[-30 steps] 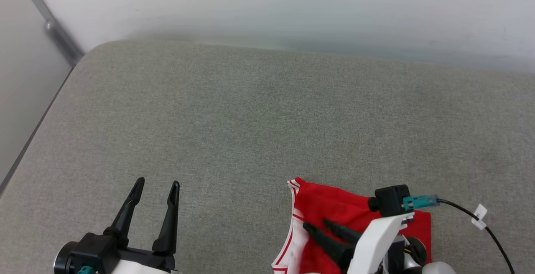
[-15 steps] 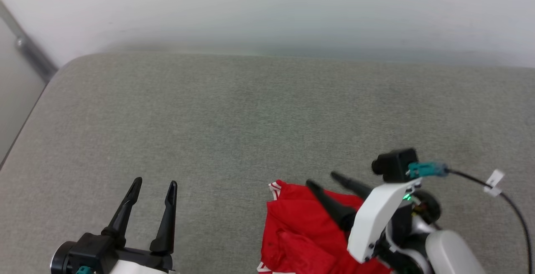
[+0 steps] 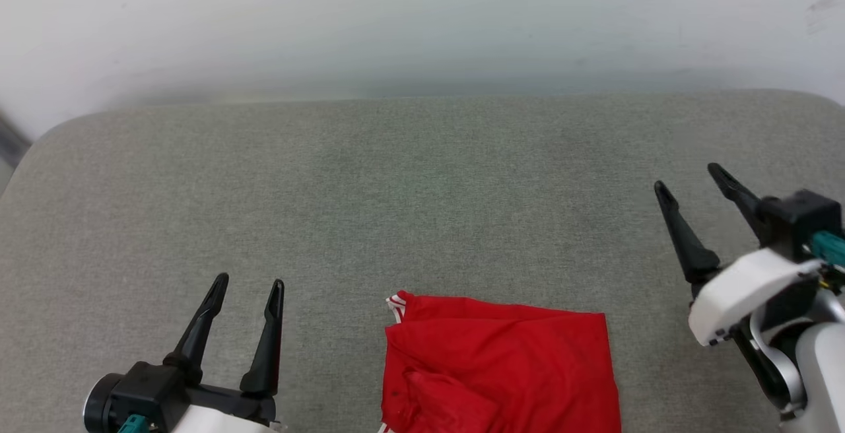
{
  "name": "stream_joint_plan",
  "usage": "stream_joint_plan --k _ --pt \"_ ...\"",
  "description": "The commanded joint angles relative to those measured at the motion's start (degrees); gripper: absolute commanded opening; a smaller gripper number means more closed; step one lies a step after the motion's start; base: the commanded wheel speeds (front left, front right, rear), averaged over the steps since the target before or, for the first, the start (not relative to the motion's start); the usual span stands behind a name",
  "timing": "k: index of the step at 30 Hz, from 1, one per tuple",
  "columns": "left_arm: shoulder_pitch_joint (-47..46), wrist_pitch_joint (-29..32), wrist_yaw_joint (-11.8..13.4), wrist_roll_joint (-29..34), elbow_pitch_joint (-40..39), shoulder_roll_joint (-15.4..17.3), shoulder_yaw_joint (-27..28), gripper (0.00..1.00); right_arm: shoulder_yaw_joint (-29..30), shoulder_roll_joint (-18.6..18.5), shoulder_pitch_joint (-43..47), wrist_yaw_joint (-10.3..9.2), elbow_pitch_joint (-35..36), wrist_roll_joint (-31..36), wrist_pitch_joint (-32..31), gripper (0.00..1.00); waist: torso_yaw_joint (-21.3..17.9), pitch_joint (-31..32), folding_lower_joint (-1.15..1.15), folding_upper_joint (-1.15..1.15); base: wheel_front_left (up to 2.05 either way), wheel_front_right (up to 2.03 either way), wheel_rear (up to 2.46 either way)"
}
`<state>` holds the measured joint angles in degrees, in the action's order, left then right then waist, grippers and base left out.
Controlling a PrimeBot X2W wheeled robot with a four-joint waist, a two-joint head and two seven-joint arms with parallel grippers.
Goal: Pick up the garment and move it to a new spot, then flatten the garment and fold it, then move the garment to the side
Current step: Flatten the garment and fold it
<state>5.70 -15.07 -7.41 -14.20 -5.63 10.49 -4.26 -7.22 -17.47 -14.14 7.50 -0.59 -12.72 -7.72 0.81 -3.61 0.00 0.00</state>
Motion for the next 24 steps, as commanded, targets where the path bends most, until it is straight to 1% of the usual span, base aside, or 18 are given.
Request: stream_joint_plan --k 1,3,6,9,12,15,18,24 --pt "0.0 -0.1 -0.1 0.1 -0.2 0.0 0.0 1.0 0.8 0.0 1.5 -0.03 0.3 0.2 1.6 1.0 -0.3 0.2 0.0 0.0 0.0 0.0 0.0" --pt "0.3 -0.1 -0.1 0.0 -0.3 -0.1 0.0 1.0 2.5 0.1 3.2 -0.02 1.1 0.6 4.4 1.0 -0.6 0.2 0.0 0.0 0.0 0.0 0.0" --pt "0.7 -0.1 -0.1 -0.2 -0.8 -0.2 0.1 1.0 5.3 1.3 6.1 -0.02 2.8 0.7 7.8 1.0 -0.9 0.3 0.0 0.0 0.0 0.0 0.0" --pt "1.1 -0.1 -0.1 -0.1 -1.3 -0.4 0.2 1.0 6.8 2.1 8.9 -0.02 4.7 1.4 10.1 1.0 -1.1 0.1 0.0 0.0 0.0 0.0 0.0" --pt "1.8 -0.1 -0.1 0.1 -1.7 -0.5 0.1 1.0 8.5 3.8 11.6 -0.02 6.4 1.3 11.7 1.0 -1.1 0.1 0.0 0.0 0.0 0.0 0.0" --pt "2.1 -0.1 -0.1 0.5 -1.9 -0.7 -0.1 1.0 9.1 4.8 13.1 -0.02 7.5 1.6 12.8 1.0 -1.0 0.1 0.0 0.0 0.0 0.0 0.0" --pt "2.3 -0.1 -0.1 0.9 -2.4 -1.4 -0.3 1.0 9.3 7.0 15.6 -0.02 8.4 1.8 14.3 1.0 -0.7 0.4 0.0 0.0 0.0 0.0 0.0" --pt "2.6 -0.1 -0.1 1.4 -3.0 -1.9 -0.3 1.0 9.2 8.4 17.0 -0.02 8.3 2.1 14.9 1.0 -0.3 0.7 0.0 0.0 0.0 0.0 0.0"
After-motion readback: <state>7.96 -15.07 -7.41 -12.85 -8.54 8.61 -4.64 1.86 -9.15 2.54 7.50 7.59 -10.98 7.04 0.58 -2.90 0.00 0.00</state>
